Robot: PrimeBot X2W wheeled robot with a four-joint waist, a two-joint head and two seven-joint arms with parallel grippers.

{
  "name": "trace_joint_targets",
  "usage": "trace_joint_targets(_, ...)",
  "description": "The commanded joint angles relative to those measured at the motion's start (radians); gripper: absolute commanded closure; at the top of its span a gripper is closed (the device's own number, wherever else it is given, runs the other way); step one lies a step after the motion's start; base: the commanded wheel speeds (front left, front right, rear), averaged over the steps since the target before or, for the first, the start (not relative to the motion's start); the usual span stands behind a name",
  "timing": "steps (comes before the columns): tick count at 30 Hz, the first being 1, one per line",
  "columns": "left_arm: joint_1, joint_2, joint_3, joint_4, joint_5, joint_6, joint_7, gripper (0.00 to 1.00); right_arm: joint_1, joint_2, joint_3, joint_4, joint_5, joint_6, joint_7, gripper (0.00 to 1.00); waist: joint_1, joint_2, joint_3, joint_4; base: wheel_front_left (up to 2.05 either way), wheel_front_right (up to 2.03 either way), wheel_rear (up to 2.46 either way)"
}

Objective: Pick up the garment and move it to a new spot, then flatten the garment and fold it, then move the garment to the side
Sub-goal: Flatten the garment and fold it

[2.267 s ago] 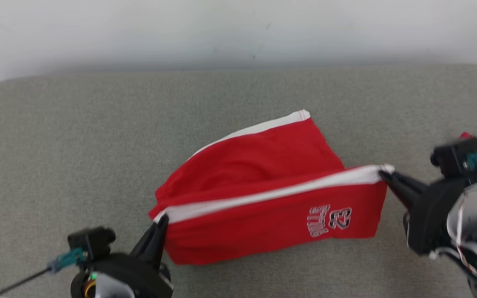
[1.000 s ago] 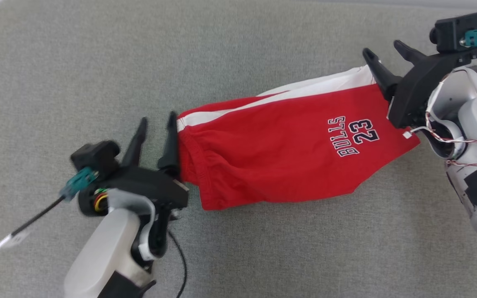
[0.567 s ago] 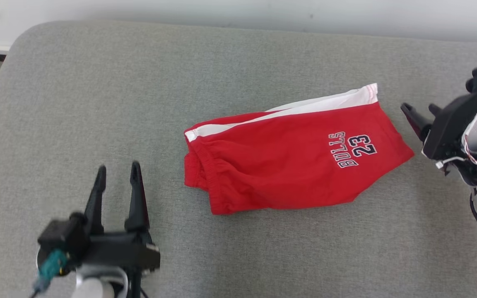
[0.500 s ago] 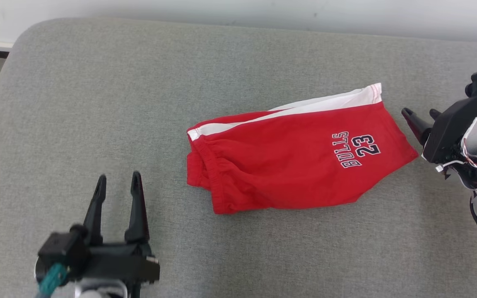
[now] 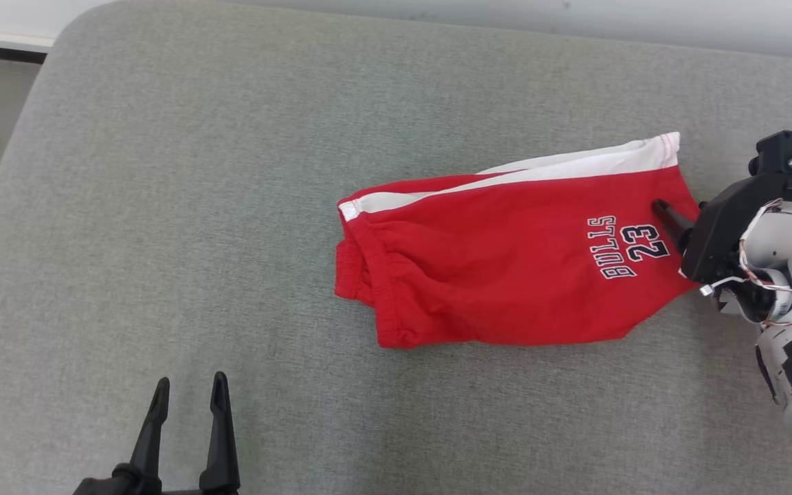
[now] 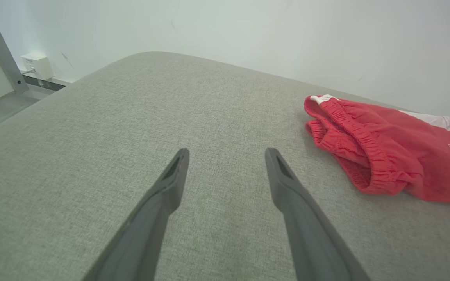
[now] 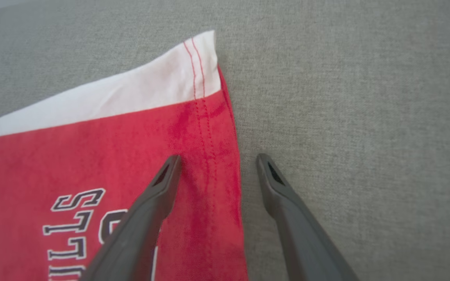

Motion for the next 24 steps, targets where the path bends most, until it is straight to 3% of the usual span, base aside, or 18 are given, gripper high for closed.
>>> trace_joint_targets(1, 0.013, -0.001, -0.001, -0.006, -0.003, -0.003, -0.003, 0.0, 0.013, 0.014, 0.003, 0.01, -0.016, -0.002, 0.008, 0.0, 0.0, 0.0, 0.004, 0.011, 0.0, 0.0, 0.0)
trace_joint_targets(8, 0.022, -0.002, -0.018, -0.014, -0.017, 0.009, -0.003, 0.0, 0.052, 0.049, 0.012, 0.059, -0.115, 0.0, 0.032, 0.0, 0.0, 0.0, -0.002, 0.028, 0.0, 0.0, 0.0)
trace_joint_targets(9, 0.022, -0.002, -0.02, -0.014, -0.017, 0.011, -0.003, 0.0, 0.056, 0.056, 0.011, 0.057, -0.119, 0.001, 0.037, 0.19, 0.0, 0.0, -0.003, 0.028, 0.0, 0.0, 0.0)
trace_joint_targets(10, 0.02, -0.002, -0.022, -0.015, -0.019, 0.013, -0.003, 0.0, 0.059, 0.06, 0.018, 0.05, -0.124, 0.001, 0.037, 0.71, 0.0, 0.0, -0.004, 0.028, 0.0, 0.0, 0.0)
trace_joint_targets(11, 0.018, -0.002, -0.025, -0.015, -0.021, 0.013, -0.003, 0.0, 0.061, 0.064, 0.024, 0.043, -0.125, 0.002, 0.037, 1.0, 0.0, 0.0, -0.005, 0.028, 0.0, 0.0, 0.0)
trace_joint_targets(17, 0.015, -0.002, -0.03, -0.009, -0.027, 0.011, -0.003, 0.0, 0.081, 0.037, 0.039, -0.008, -0.116, 0.0, 0.025, 1.0, 0.0, 0.0, -0.017, 0.013, 0.0, 0.0, 0.0)
trace_joint_targets(24, 0.037, -0.002, -0.029, -0.001, -0.021, 0.009, -0.003, 0.0, 0.139, -0.044, 0.028, -0.092, -0.091, -0.002, -0.003, 1.0, 0.0, 0.0, -0.059, -0.013, 0.0, 0.0, 0.0)
